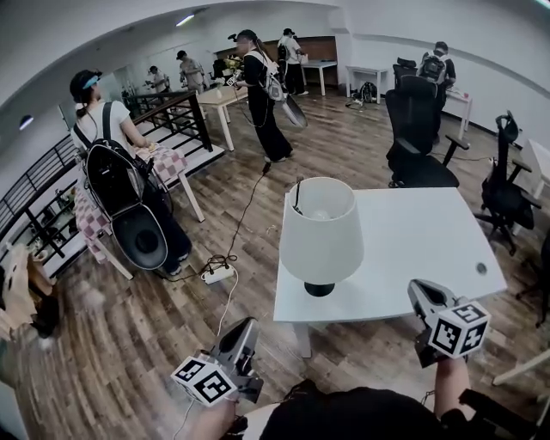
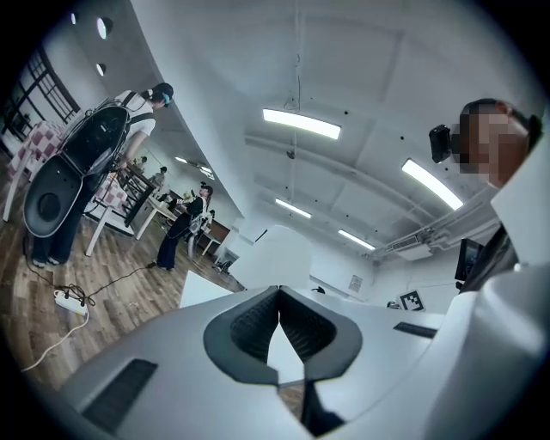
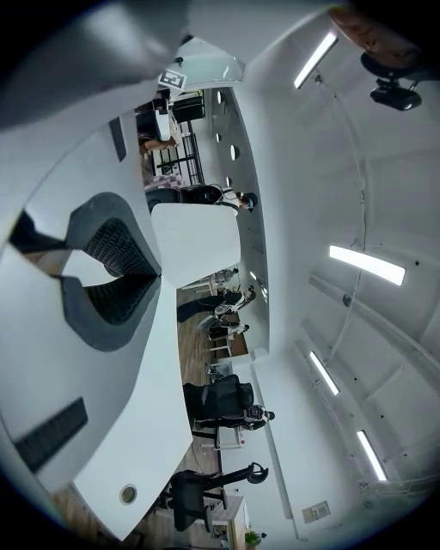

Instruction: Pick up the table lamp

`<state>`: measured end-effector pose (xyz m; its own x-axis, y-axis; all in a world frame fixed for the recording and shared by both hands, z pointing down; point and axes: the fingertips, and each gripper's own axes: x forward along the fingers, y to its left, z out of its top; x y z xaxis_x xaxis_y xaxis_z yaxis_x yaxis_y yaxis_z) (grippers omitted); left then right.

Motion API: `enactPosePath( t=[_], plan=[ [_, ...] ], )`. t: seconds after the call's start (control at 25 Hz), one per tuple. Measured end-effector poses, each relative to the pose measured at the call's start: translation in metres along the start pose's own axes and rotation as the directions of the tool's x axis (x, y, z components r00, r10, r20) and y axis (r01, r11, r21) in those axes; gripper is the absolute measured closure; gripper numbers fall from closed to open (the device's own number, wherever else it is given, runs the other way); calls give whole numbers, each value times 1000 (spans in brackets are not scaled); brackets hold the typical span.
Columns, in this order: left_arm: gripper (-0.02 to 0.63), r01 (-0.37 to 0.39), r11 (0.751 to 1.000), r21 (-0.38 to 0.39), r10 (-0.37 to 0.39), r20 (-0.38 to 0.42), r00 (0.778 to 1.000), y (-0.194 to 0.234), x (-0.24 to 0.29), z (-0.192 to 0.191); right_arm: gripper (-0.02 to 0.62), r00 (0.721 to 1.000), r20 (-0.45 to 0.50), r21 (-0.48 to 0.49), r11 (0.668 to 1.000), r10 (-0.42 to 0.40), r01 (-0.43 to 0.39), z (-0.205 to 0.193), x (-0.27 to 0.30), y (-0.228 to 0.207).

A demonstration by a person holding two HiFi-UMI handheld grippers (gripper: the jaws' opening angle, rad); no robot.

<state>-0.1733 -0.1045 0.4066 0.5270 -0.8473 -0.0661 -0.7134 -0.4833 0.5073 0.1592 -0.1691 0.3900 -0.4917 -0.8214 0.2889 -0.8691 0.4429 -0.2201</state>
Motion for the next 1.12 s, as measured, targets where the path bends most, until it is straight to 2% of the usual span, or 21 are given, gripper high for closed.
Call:
enactPosePath(
  t=[0.24, 0.44, 0.84, 0.92, 1.0, 1.04, 1.12],
  plan=[
    [594, -3, 1000, -31, 3, 9, 1000, 6, 34, -14, 581, 1000, -28, -25, 1000, 1, -2, 0, 17, -32],
    [594, -15, 999, -33, 14, -24, 1000, 8, 53, -32, 581, 999, -46, -39, 999, 19, -20, -5, 22, -46],
    [594, 16, 993, -115, -20, -30, 999, 2, 79, -46, 581, 996, -81, -31, 999, 24, -27, -19, 20, -59],
    [592, 18, 993, -121, -24, -53, 998, 2, 86, -53, 581, 996, -90, -38, 999, 25, -29, -24, 20, -62],
    [468, 28, 989, -142, -40, -86, 995, 2, 93, -63, 581, 995, -92, -45, 999, 26, -30, -26, 21, -64],
    [443, 38, 985, -168, -53, -91, 994, 2, 96, -66, 581, 995, -92, -44, 999, 25, -29, -26, 20, -64],
    [434, 61, 970, -237, -79, -69, 995, 0, 104, -68, 581, 996, -91, -37, 999, 20, -24, -25, 17, -64]
  ],
)
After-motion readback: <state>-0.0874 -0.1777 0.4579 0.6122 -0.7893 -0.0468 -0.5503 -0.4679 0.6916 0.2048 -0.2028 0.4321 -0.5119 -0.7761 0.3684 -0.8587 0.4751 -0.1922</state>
